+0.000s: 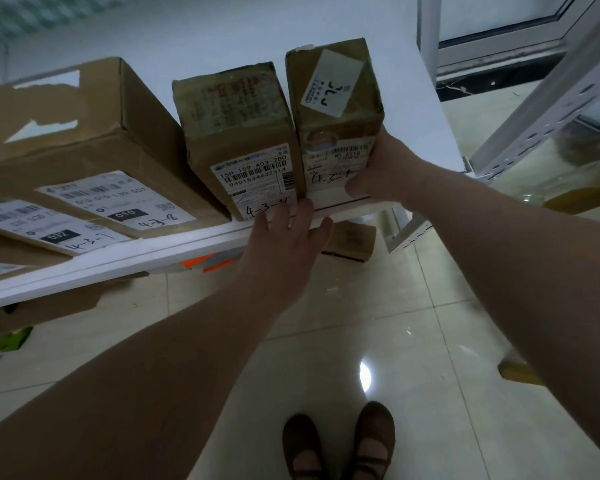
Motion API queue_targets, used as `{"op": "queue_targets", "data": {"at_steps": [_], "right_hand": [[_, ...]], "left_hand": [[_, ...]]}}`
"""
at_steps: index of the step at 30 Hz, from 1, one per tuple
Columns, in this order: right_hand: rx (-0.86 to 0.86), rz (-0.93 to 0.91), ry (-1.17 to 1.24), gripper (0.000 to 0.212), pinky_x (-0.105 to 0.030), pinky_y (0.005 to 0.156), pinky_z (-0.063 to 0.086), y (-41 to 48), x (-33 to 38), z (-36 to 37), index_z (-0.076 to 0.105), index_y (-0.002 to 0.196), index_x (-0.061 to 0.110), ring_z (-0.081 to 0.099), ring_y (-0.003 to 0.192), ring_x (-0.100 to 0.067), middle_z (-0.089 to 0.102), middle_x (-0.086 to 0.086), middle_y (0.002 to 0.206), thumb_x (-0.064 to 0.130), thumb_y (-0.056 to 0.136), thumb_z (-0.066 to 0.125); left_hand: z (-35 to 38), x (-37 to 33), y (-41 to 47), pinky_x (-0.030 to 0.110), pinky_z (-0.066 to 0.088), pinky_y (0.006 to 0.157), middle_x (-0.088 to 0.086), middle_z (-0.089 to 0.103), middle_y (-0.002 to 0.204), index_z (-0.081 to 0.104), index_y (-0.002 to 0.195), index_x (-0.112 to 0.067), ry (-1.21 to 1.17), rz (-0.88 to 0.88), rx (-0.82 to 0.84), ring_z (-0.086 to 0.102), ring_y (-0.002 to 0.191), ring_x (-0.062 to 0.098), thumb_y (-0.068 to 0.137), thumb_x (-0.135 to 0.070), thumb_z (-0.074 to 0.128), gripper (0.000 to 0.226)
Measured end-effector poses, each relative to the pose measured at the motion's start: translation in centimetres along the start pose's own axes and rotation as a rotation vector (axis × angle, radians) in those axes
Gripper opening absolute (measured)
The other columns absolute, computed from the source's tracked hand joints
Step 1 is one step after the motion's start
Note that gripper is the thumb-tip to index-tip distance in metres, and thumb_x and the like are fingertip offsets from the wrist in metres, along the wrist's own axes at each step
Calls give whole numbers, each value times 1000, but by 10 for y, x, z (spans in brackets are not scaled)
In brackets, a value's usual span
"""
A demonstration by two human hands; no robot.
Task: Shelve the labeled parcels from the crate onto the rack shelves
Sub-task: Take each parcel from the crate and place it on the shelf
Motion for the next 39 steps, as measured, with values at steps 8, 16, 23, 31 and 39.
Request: {"op": "queue_targets", "data": {"at_steps": [8,16,23,31,39], "right_hand": [[219,24,1,121,-48,101,48,21,9,-18,34,146,20,53,118,-32,61,-6,122,17,32,73],[184,25,9,103,-46,97,51,13,9,-15,40,140,13,56,112,-31,62,-9,118,15,41,68],[158,26,1,102,-47,98,50,6,10,-11,42,139,12,57,112,-30,62,-10,118,14,41,68],[-205,169,41,68,-28,92,44,-41,8,8,48,138,15,56,114,-25,61,-4,126,5,76,74],[-224,283,106,15,-34,75,48,-147,19,66,68,85,16,59,82,-26,63,-4,77,26,91,60]], "left_hand": [[0,-4,-2,57,47,90,19,42,132,53,130,-16,4,-30,35,52,106,42,72,-25,61,59],[1,-3,-3,57,47,91,16,33,133,52,132,-15,-13,-26,30,48,111,41,75,-26,58,59],[-11,-3,-3,57,47,92,17,39,133,52,132,-16,-2,-26,115,51,114,41,75,-25,61,59],[-57,0,-29,38,47,73,10,50,124,53,125,-15,-200,-142,195,54,101,27,78,-14,59,47],[-119,17,-109,31,45,72,7,63,102,60,98,-15,-503,-372,397,59,92,24,97,-28,39,25]]}}
Point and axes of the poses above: each hand's wrist, its own y-axis towards the middle knuckle, its own z-axis out of the palm, x = y × z, the point moved 1 cm from there along y, towards the middle knuckle
